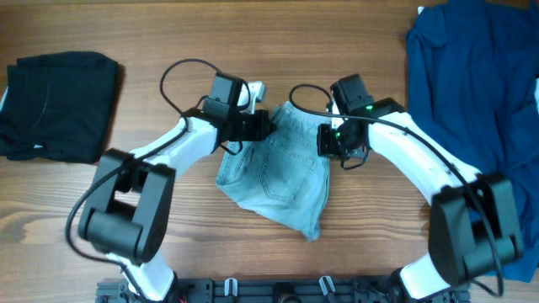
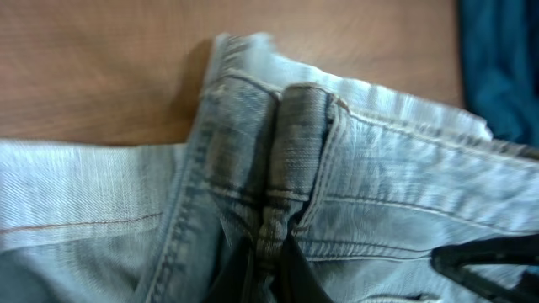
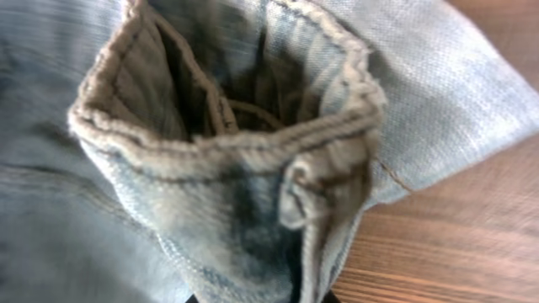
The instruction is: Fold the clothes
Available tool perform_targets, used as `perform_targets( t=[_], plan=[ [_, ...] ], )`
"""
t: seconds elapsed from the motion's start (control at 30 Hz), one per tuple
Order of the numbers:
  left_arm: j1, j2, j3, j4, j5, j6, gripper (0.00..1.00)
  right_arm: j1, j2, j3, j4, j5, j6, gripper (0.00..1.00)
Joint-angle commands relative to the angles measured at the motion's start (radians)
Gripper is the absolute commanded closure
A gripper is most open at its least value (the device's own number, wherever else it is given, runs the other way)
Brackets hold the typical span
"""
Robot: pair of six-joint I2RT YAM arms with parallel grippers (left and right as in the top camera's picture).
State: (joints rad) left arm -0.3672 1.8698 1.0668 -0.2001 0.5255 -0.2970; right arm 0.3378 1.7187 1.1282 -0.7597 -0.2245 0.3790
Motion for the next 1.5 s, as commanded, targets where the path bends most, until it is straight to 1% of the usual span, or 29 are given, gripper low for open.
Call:
perform_targets(
  t=[0.0, 0.07, 0.17, 0.23, 0.33, 0.37, 0.43, 0.47, 0.5, 0.57, 0.67, 0.7, 0.73, 0.77, 0.8, 0.83, 0.87, 0.9, 0.93, 0.97, 1.03, 1.07, 1.13, 1.17, 1.23, 1.27, 1.37, 1.43, 1.47],
  plan=[
    [0.039, -0.161, 0.012, -0.044, 0.042, 0.002, 0.96, 0.001, -0.092, 0.099, 0.048, -0.055, -0.157, 0.96],
    [0.047, -0.194, 0.012, -0.126, -0.026, -0.003, 0.96, 0.002, -0.085, 0.098, 0.108, -0.182, -0.242, 0.96],
    [0.047, -0.188, 0.011, -0.208, -0.136, -0.015, 0.96, 0.017, -0.072, 0.095, 0.164, -0.188, -0.275, 0.9],
    [0.047, -0.188, 0.011, -0.246, -0.219, -0.038, 0.96, 0.032, -0.047, 0.095, 0.202, -0.209, -0.29, 0.89],
    [0.047, -0.189, 0.011, -0.25, -0.233, -0.055, 0.96, 0.065, 0.03, 0.095, 0.27, -0.254, -0.308, 0.89],
    [0.047, -0.188, 0.011, -0.25, -0.256, -0.066, 0.96, 0.066, 0.058, 0.095, 0.292, -0.23, -0.292, 0.88],
    [0.047, -0.188, 0.011, -0.249, -0.372, -0.137, 0.96, 0.066, 0.098, 0.095, 0.331, -0.122, -0.205, 0.88],
    [0.047, -0.188, 0.011, -0.241, -0.454, -0.185, 0.96, 0.066, 0.126, 0.095, 0.366, -0.107, -0.195, 0.88],
    [0.047, -0.187, 0.011, -0.213, -0.503, -0.198, 0.96, 0.066, 0.146, 0.095, 0.396, -0.108, -0.194, 0.87],
    [0.047, -0.173, 0.011, -0.191, -0.555, -0.244, 0.96, 0.067, 0.183, 0.095, 0.447, -0.108, -0.193, 0.8],
    [0.047, -0.111, -0.001, -0.182, -0.613, -0.302, 0.96, 0.067, 0.226, 0.095, 0.461, -0.094, -0.18, 0.77],
    [0.047, -0.085, -0.003, -0.185, -0.648, -0.327, 0.96, 0.067, 0.233, 0.095, 0.445, -0.04, -0.127, 0.76],
    [0.047, -0.051, -0.003, -0.17, -0.654, -0.344, 0.88, 0.067, 0.234, 0.095, 0.428, -0.007, -0.107, 0.72],
    [0.045, -0.014, -0.003, -0.141, -0.645, -0.344, 0.67, 0.066, 0.234, 0.095, 0.402, 0.001, -0.106, 0.67],
    [0.045, 0.02, -0.003, -0.133, -0.647, -0.343, 0.62, 0.066, 0.234, 0.095, 0.367, 0.001, -0.106, 0.56],
    [0.05, 0.042, -0.003, -0.134, -0.647, -0.339, 0.6, 0.066, 0.234, 0.095, 0.342, 0.009, -0.098, 0.55],
    [0.056, 0.055, -0.003, -0.135, -0.655, -0.338, 0.53, 0.063, 0.233, 0.095, 0.293, 0.058, -0.04, 0.55],
    [0.066, 0.059, -0.003, -0.131, -0.658, -0.338, 0.4, 0.057, 0.233, 0.095, 0.267, 0.077, -0.01, 0.55],
    [0.084, 0.054, 0.001, -0.13, -0.657, -0.336, 0.32, 0.048, 0.228, 0.096, 0.246, 0.064, -0.011, 0.54],
    [0.099, 0.04, 0.008, -0.14, -0.64, -0.32, 0.27, 0.039, 0.208, 0.1, 0.219, 0.065, -0.013, 0.53],
    [0.154, -0.04, 0.022, -0.172, -0.516, -0.206, 0.13, 0.031, 0.105, 0.103, 0.197, 0.072, -0.067, 0.48],
    [0.17, -0.067, 0.022, -0.181, -0.47, -0.184, 0.08, 0.031, 0.058, 0.103, 0.197, 0.072, -0.078, 0.44],
    [0.187, -0.093, 0.022, -0.198, -0.381, -0.177, 0.06, 0.031, -0.021, 0.103, 0.184, 0.072, -0.092, 0.37],
    [0.193, -0.094, 0.022, -0.211, -0.377, -0.177, 0.06, 0.031, -0.043, 0.103, 0.175, 0.072, -0.092, 0.36],
    [0.195, -0.085, 0.014, -0.216, -0.371, -0.177, 0.01, 0.031, -0.055, 0.103, 0.159, 0.071, -0.089, 0.36],
    [0.189, -0.066, 0.008, -0.211, -0.331, -0.177, 0.0, 0.031, -0.054, 0.102, 0.152, 0.071, -0.088, 0.36],
    [0.183, 0.031, 0.003, -0.182, -0.171, -0.177, 0.0, 0.031, -0.054, 0.102, 0.137, 0.071, -0.088, 0.35],
    [0.163, 0.112, 0.003, -0.113, 0.017, -0.176, 0.0, 0.031, -0.054, 0.102, 0.134, 0.069, -0.088, 0.35],
    [0.143, 0.141, 0.003, -0.077, 0.08, -0.161, 0.01, 0.031, -0.054, 0.102, 0.132, 0.069, -0.088, 0.35]
  ],
)
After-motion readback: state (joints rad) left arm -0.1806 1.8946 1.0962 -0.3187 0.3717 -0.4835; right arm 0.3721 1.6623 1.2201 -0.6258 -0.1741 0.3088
